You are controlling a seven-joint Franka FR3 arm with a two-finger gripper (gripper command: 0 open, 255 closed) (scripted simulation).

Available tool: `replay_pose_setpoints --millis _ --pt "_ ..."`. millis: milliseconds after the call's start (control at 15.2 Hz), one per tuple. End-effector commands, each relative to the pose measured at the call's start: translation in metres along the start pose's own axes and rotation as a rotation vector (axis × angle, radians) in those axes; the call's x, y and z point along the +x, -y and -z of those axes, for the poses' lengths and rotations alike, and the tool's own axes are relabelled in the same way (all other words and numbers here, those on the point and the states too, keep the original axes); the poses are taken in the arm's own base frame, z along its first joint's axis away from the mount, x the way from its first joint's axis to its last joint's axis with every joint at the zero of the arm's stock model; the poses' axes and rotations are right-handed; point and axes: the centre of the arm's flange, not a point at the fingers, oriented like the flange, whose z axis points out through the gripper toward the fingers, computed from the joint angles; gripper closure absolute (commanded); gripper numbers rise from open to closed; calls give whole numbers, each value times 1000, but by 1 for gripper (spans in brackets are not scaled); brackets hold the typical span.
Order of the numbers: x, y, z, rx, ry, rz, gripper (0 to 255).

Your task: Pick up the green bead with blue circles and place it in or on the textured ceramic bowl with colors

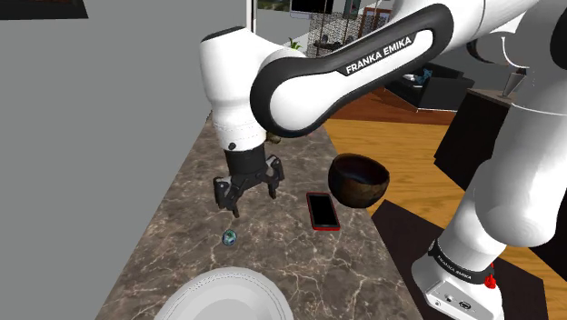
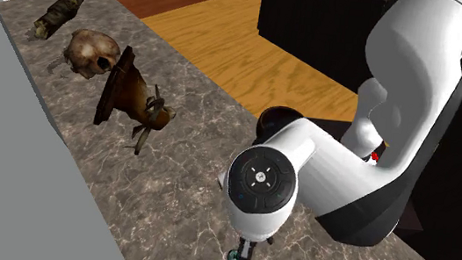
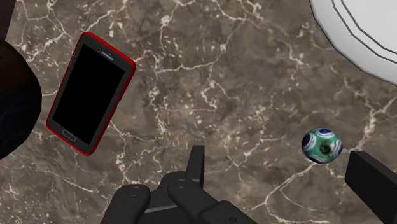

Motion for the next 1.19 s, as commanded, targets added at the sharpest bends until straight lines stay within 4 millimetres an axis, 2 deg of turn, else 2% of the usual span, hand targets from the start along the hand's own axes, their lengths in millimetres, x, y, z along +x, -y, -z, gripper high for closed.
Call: replay_pose_setpoints --millis 0,264,330,792,1122 --pt "6 26 -13 -13 3 -13 0" --pt "18 75 -38 -38 9 -34 0" --pt "18 79 -39 -40 10 -35 0" --pt "18 77 -79 -40 10 -35 0" --pt "18 77 -79 -40 10 -35 0"
